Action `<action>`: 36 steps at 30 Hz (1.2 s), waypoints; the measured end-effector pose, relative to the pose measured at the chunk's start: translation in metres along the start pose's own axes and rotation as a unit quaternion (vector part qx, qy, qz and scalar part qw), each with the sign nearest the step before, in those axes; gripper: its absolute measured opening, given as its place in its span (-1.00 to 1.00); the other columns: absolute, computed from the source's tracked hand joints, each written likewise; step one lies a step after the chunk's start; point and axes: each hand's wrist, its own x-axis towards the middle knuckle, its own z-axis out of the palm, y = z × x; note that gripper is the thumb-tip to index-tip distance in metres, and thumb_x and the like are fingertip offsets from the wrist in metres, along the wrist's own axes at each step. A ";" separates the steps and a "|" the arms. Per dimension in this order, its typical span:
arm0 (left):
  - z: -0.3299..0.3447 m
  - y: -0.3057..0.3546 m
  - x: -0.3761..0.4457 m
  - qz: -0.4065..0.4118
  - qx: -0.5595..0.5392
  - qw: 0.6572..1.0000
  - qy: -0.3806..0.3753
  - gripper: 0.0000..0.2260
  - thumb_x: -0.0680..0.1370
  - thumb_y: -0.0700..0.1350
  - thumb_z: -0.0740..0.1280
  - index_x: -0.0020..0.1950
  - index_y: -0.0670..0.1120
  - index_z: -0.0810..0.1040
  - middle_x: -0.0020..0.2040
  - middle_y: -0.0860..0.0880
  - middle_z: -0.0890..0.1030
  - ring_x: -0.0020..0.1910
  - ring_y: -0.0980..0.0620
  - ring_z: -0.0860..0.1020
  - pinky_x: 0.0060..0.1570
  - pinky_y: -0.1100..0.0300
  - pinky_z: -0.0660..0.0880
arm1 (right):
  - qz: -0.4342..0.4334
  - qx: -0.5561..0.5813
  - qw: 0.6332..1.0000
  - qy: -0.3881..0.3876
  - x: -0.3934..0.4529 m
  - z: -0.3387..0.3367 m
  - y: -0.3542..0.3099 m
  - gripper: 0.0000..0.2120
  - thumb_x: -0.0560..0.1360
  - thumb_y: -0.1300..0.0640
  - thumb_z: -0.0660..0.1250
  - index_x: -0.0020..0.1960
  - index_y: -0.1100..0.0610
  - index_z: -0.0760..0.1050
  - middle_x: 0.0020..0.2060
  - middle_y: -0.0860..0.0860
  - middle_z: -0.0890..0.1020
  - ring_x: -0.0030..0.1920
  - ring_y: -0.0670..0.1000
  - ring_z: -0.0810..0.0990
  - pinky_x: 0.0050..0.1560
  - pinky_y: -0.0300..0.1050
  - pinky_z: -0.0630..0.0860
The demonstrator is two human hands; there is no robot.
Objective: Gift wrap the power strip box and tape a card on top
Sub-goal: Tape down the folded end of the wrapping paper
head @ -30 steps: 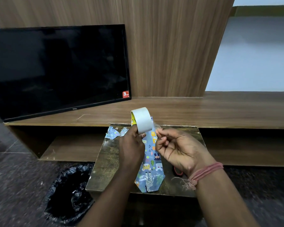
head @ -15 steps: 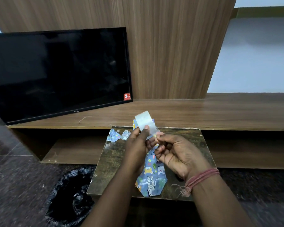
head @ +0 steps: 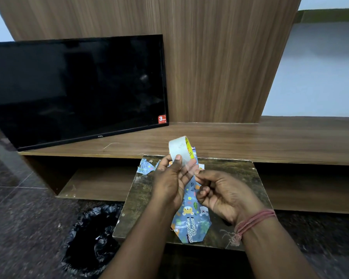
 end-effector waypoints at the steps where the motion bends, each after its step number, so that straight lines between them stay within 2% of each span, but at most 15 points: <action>1: -0.001 -0.001 0.000 0.007 0.013 1.000 0.001 -0.97 0.68 -0.22 0.26 0.08 -0.17 0.47 0.13 -0.38 0.63 0.02 -0.19 0.71 -0.07 0.01 0.69 | 0.006 0.000 1.000 -0.006 -0.001 0.001 0.001 -0.86 0.52 0.35 0.36 -0.20 0.21 0.52 -0.39 0.06 0.55 -0.45 -0.10 0.25 -0.55 -0.30 0.34; 3: -0.001 -0.002 0.000 0.020 0.029 0.999 -0.001 -0.95 0.68 -0.20 0.27 0.11 -0.17 0.47 0.08 -0.36 0.65 0.03 -0.21 0.71 -0.08 0.00 0.69 | 0.017 0.002 1.000 -0.014 -0.001 0.002 0.002 -0.86 0.53 0.34 0.37 -0.20 0.21 0.53 -0.38 0.05 0.56 -0.44 -0.11 0.27 -0.54 -0.31 0.34; 7: 0.002 0.006 -0.001 0.012 0.007 1.000 -0.027 -0.91 0.69 -0.20 0.26 0.16 -0.20 0.45 0.09 -0.42 0.65 0.06 -0.25 0.70 0.03 -0.04 0.68 | -0.005 -0.045 0.999 -0.003 0.003 -0.004 0.004 -0.93 0.52 0.33 0.39 -0.14 0.24 0.55 -0.39 0.07 0.58 -0.44 -0.07 0.34 -0.52 -0.26 0.40; 11: 0.004 0.013 -0.003 -0.021 0.010 0.998 -0.051 -0.90 0.67 -0.24 0.27 0.17 -0.23 0.46 0.04 -0.41 0.66 -0.03 -0.20 0.73 0.04 -0.01 0.67 | -0.002 -0.092 0.995 -0.024 0.004 -0.008 0.007 -0.93 0.50 0.28 0.44 -0.13 0.23 0.56 -0.36 0.07 0.61 -0.44 -0.06 0.47 -0.48 -0.22 0.47; 15: 0.003 0.013 -0.003 -0.004 0.032 0.999 -0.039 -0.73 0.54 -0.40 0.37 0.24 -0.34 0.51 0.13 -0.39 0.65 0.00 -0.19 0.71 0.08 0.02 0.66 | -0.005 -0.104 0.994 -0.047 0.003 -0.008 0.008 -0.98 0.52 0.28 0.43 -0.06 0.23 0.60 -0.29 0.09 0.67 -0.38 -0.03 0.60 -0.43 -0.21 0.56; 17: 0.003 0.016 -0.002 -0.001 0.043 0.998 -0.039 -0.64 0.47 -0.46 0.39 0.26 -0.39 0.51 0.17 -0.41 0.62 0.03 -0.22 0.70 0.12 0.01 0.64 | -0.008 -0.116 0.992 -0.056 0.003 -0.010 0.007 -0.94 0.52 0.30 0.41 0.00 0.25 0.61 -0.23 0.11 0.68 -0.32 0.00 0.65 -0.39 -0.18 0.59; 21: -0.003 0.022 0.000 -0.020 0.062 0.997 -0.033 -0.67 0.49 -0.52 0.32 0.25 -0.42 0.48 0.12 -0.44 0.62 0.04 -0.27 0.69 0.09 0.01 0.65 | 0.015 -0.133 0.988 -0.079 -0.001 -0.016 0.001 -0.90 0.51 0.28 0.42 0.02 0.24 0.61 -0.20 0.11 0.71 -0.29 0.01 0.68 -0.39 -0.19 0.60; 23: -0.005 0.023 0.000 -0.029 0.068 0.997 -0.033 -0.68 0.51 -0.53 0.31 0.26 -0.44 0.47 0.12 -0.47 0.60 0.08 -0.30 0.68 0.06 0.02 0.66 | 0.041 -0.128 0.985 -0.105 -0.003 -0.021 -0.005 -0.79 0.44 0.23 0.46 0.05 0.26 0.61 -0.12 0.14 0.72 -0.25 0.02 0.70 -0.40 -0.21 0.60; 26: -0.005 0.026 0.001 -0.029 0.047 0.998 -0.027 -0.66 0.52 -0.55 0.28 0.29 -0.42 0.46 0.15 -0.48 0.59 0.02 -0.27 0.70 -0.01 0.06 0.68 | 0.103 -0.041 0.981 -0.159 -0.003 -0.029 -0.014 -0.54 0.42 0.21 0.42 0.26 0.38 0.52 0.12 0.26 0.67 -0.20 0.08 0.74 -0.39 -0.22 0.64; 28: -0.007 0.029 0.003 -0.026 0.015 0.999 -0.018 -0.62 0.51 -0.55 0.26 0.33 -0.40 0.45 0.19 -0.48 0.58 0.00 -0.25 0.71 -0.06 0.07 0.69 | 0.141 0.028 0.971 -0.191 -0.003 -0.036 -0.020 -0.49 0.44 0.22 0.43 0.32 0.44 0.46 0.24 0.34 0.59 -0.20 0.13 0.74 -0.45 -0.20 0.62; 29: -0.008 0.031 0.005 -0.027 0.007 0.999 -0.016 -0.60 0.51 -0.56 0.25 0.35 -0.40 0.43 0.20 -0.48 0.57 0.00 -0.25 0.71 -0.08 0.06 0.69 | 0.151 0.054 0.965 -0.206 -0.004 -0.039 -0.023 -0.45 0.40 0.27 0.51 0.31 0.47 0.46 0.28 0.37 0.55 -0.19 0.17 0.75 -0.49 -0.17 0.61; 32: -0.010 0.031 0.005 -0.029 0.009 0.999 -0.015 -0.58 0.52 -0.56 0.24 0.37 -0.39 0.41 0.20 -0.48 0.57 0.01 -0.27 0.71 -0.10 0.05 0.69 | 0.148 0.092 0.954 -0.244 -0.004 -0.047 -0.028 -0.23 0.14 0.40 0.68 0.28 0.47 0.48 0.33 0.43 0.47 -0.14 0.24 0.74 -0.54 -0.12 0.60; 36: -0.009 0.026 0.005 -0.021 0.007 1.000 -0.013 -0.57 0.51 -0.56 0.25 0.37 -0.36 0.42 0.21 -0.46 0.57 0.09 -0.31 0.68 -0.03 0.01 0.69 | 0.139 0.094 0.950 -0.265 -0.004 -0.054 -0.033 -0.10 0.18 0.35 0.68 0.43 0.37 0.35 0.37 0.44 0.42 -0.02 0.25 0.73 -0.50 -0.15 0.62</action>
